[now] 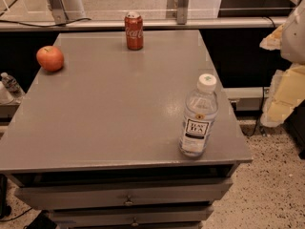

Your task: Move blue plastic bottle near apple

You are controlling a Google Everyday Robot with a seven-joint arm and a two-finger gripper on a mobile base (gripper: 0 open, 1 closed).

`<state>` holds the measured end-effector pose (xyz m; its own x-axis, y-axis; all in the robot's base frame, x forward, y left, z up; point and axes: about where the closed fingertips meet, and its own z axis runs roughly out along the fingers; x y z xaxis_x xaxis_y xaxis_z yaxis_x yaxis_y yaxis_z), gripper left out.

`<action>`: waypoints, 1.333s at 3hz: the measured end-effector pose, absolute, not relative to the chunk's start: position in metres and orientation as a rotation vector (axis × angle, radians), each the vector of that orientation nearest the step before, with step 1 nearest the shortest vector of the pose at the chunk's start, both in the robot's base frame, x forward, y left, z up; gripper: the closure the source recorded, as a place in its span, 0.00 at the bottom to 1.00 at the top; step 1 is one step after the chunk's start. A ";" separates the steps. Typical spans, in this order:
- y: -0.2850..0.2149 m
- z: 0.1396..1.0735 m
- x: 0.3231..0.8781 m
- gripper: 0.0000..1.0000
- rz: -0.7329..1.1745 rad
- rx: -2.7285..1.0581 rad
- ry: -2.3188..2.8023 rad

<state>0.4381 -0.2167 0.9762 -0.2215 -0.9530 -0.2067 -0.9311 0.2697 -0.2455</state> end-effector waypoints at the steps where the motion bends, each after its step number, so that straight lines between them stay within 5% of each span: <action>1: -0.217 0.976 0.438 0.00 -0.098 -1.725 2.232; 4: -0.196 0.949 0.445 0.00 0.159 -1.524 2.083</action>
Offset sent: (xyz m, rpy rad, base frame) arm -0.0020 0.0017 -0.0047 0.0433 -0.0095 -0.0102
